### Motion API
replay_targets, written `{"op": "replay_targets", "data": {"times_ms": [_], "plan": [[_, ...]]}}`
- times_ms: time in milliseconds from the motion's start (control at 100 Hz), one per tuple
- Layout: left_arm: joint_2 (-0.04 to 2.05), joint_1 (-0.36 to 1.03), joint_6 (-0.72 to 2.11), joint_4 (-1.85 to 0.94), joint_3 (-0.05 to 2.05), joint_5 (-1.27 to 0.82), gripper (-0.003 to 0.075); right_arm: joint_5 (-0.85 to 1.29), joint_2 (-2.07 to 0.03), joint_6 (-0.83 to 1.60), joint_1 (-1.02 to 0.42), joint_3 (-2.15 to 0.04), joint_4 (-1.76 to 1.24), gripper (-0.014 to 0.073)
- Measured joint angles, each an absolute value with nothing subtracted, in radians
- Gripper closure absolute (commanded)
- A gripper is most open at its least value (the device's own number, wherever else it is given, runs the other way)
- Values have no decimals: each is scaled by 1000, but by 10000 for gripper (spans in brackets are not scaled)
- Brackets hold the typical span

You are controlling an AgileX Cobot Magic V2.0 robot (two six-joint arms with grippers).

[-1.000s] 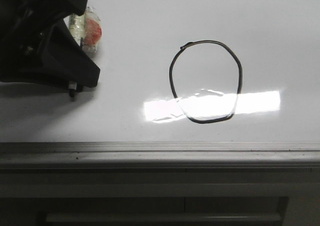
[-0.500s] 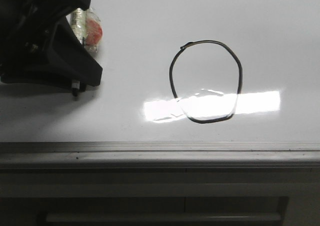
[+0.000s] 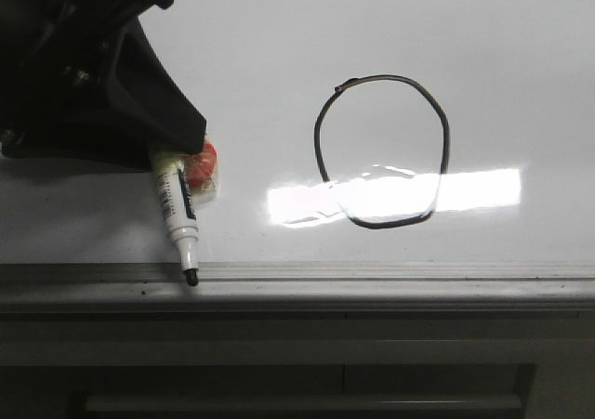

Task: Write number 0 on whiteboard

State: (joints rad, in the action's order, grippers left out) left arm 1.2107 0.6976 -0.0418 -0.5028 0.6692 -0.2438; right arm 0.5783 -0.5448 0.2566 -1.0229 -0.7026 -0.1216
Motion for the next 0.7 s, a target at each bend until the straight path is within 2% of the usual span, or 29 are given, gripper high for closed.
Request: {"op": "replay_targets", "data": {"times_ms": [150, 330, 530, 700], "plan": [[1211, 701, -44, -509, 671, -244, 307, 578, -545, 257, -1023, -703, -122, 660], [1211, 705, -48, -515, 677, -244, 300, 578, -545, 257, -1023, -703, -122, 660], [1211, 705, -50, -511, 681, -239, 244, 578, -545, 257, -1023, -703, -122, 660], [1153, 701, -50, -434, 678, -216, 242, 578, -545, 255, -1023, -703, -120, 660]]}}
